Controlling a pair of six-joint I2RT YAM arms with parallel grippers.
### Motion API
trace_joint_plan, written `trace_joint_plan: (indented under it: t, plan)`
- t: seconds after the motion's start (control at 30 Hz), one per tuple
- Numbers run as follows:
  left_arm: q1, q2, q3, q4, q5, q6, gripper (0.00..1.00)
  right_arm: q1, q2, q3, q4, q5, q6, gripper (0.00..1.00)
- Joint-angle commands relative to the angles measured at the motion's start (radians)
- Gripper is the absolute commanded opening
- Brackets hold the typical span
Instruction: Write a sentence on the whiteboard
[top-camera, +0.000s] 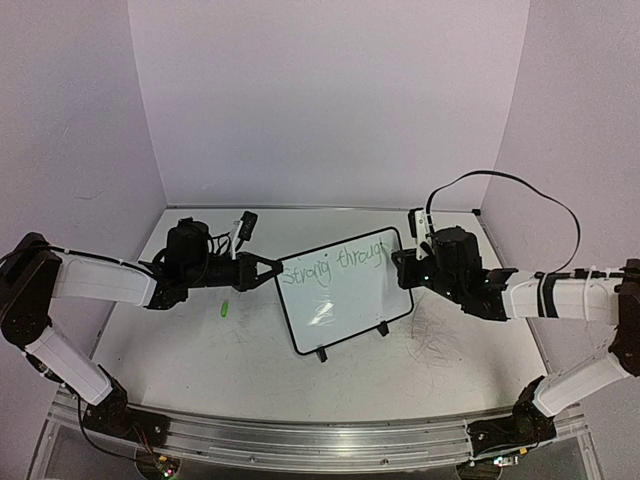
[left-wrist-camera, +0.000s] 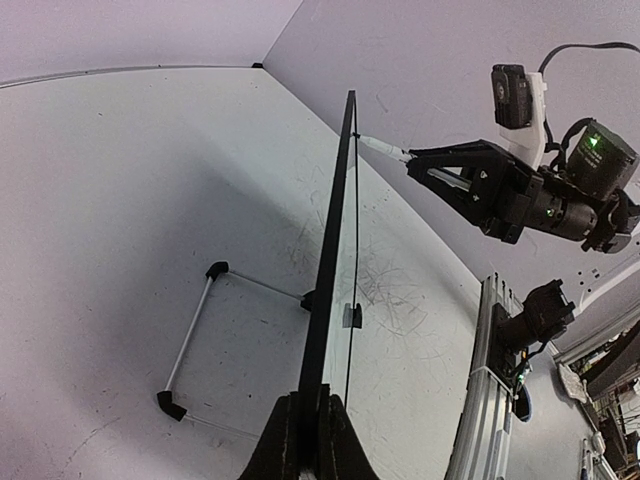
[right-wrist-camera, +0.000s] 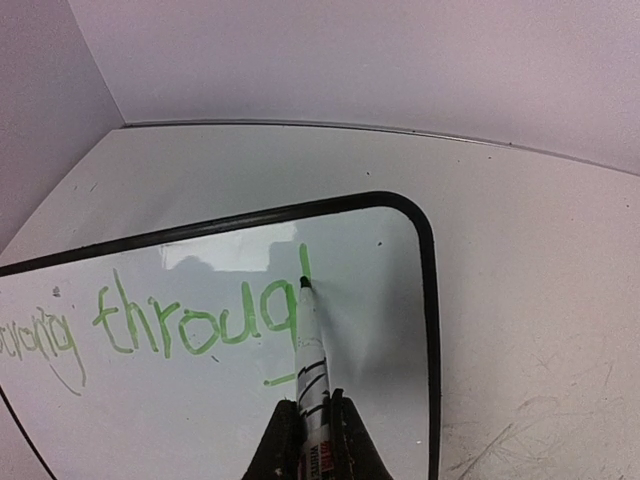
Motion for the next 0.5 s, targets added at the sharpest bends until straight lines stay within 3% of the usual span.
trace_joint_plan:
  t: [0.0,0.47]
  plan:
    - [-0.002,0.016,-0.014,-0.124,-0.068,0.065,0.0,-0.006,0.023,0.04,0.009,0.064,0.005,0.0]
    - [-0.002,0.022,-0.012,-0.125,-0.066,0.063,0.0,-0.006,-0.012,-0.008,-0.036,0.054,0.031,0.0]
